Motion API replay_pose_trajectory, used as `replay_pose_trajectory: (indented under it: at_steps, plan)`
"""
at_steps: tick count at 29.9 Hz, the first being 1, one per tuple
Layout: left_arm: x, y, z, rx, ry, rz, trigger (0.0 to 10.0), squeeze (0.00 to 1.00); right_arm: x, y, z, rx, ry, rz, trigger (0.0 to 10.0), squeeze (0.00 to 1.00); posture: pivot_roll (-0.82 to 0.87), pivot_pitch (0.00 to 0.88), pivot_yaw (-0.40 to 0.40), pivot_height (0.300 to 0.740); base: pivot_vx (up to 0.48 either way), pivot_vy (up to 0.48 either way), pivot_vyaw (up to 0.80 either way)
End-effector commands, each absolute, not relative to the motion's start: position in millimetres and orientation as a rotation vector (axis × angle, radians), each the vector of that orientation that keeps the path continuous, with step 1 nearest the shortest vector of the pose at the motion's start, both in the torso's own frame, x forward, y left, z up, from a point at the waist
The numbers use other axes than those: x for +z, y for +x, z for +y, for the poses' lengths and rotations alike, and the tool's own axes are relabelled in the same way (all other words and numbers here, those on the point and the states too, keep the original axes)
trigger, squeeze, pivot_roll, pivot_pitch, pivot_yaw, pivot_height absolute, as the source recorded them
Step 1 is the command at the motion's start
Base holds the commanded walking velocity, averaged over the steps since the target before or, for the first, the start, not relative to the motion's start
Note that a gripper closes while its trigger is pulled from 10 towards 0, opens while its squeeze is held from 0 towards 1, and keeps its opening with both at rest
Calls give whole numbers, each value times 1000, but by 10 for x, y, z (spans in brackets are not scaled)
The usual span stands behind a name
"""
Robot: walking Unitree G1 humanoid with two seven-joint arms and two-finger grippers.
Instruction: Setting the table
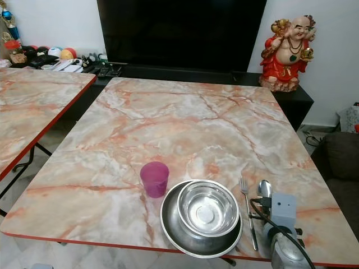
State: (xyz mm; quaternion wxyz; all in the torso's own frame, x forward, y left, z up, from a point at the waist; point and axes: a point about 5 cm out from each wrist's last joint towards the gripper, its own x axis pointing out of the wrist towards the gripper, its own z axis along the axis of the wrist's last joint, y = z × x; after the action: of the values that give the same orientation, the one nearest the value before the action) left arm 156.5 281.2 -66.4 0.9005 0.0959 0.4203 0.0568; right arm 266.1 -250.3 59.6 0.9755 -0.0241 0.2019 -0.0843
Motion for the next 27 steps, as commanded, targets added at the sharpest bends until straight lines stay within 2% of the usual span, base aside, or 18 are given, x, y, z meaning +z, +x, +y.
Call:
replay_pose_trajectory:
  at_steps: [1, 10, 11, 12, 13, 16, 17, 18, 19, 24, 25, 26, 27]
  plan:
    - [-683, 1518, 2819, 123, 198, 883, 10000, 0, 593, 2677, -2452, -154, -41, 416, 10000, 0, 74, 11, -17, 740, 0, 0, 0]
    - [-688, 1507, 2816, 124, 196, 884, 10000, 0, 580, 2679, -2444, -147, -45, 426, 10000, 0, 73, 14, -18, 740, 0, 0, 0]
    - [-688, 1507, 2814, 123, 196, 884, 10000, 0, 580, 2678, -2447, -149, -46, 426, 10000, 184, 72, 14, -18, 740, 0, 0, 0]
    - [-689, 1507, 2813, 123, 196, 884, 10000, 0, 580, 2678, -2449, -149, -46, 426, 10000, 184, 72, 14, -18, 740, 0, 0, 0]
    - [-689, 1509, 2811, 122, 196, 884, 10000, 0, 579, 2681, -2454, -152, -47, 427, 10000, 322, 71, 14, -18, 740, 0, 0, 0]
    - [-688, 1512, 2810, 121, 196, 884, 10000, 0, 581, 2685, -2456, -153, -48, 427, 10000, 333, 73, 13, -19, 740, 0, 0, 0]
    - [-687, 1515, 2809, 122, 196, 883, 10000, 0, 583, 2689, -2456, -154, -50, 426, 10000, 188, 72, 13, -18, 740, 0, 0, 0]
    - [-687, 1515, 2809, 122, 196, 883, 10000, 0, 583, 2689, -2456, -154, -50, 426, 10000, 188, 72, 13, -18, 740, 0, 0, 0]
    - [-687, 1516, 2808, 122, 195, 883, 10000, 0, 585, 2691, -2458, -154, -52, 425, 10000, 0, 73, 13, -18, 740, 0, 0, 0]
    - [-686, 1517, 2810, 123, 196, 883, 10000, 0, 589, 2702, -2457, -153, -53, 423, 10000, 0, 73, 11, -19, 740, 0, 0, 0]
    - [-686, 1518, 2811, 123, 196, 883, 10000, 0, 589, 2705, -2454, -151, -52, 423, 10000, 541, 73, 11, -19, 740, 0, 0, 0]
    - [-686, 1519, 2810, 123, 196, 883, 10000, 0, 589, 2707, -2451, -149, -51, 424, 10000, 1000, 73, 10, -19, 740, 0, 0, 0]
    - [-686, 1519, 2810, 123, 196, 883, 10000, 0, 589, 2707, -2451, -149, -51, 424, 10000, 1000, 73, 10, -19, 740, 0, 0, 0]
